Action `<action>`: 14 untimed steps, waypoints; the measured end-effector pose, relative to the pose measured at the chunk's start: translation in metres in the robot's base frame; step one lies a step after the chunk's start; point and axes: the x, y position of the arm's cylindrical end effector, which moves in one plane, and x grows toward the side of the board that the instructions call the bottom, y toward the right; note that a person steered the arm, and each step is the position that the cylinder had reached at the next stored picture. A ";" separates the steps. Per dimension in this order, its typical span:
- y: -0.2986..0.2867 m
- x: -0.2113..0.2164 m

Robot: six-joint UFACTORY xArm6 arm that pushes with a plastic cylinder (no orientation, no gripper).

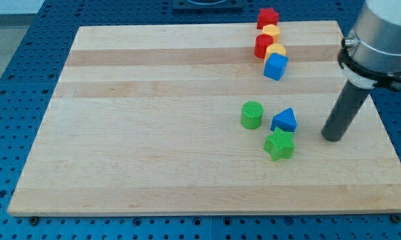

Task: Push the blue triangle into the green circle

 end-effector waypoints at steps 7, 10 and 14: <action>-0.151 -0.020; -0.193 -0.008; -0.194 0.095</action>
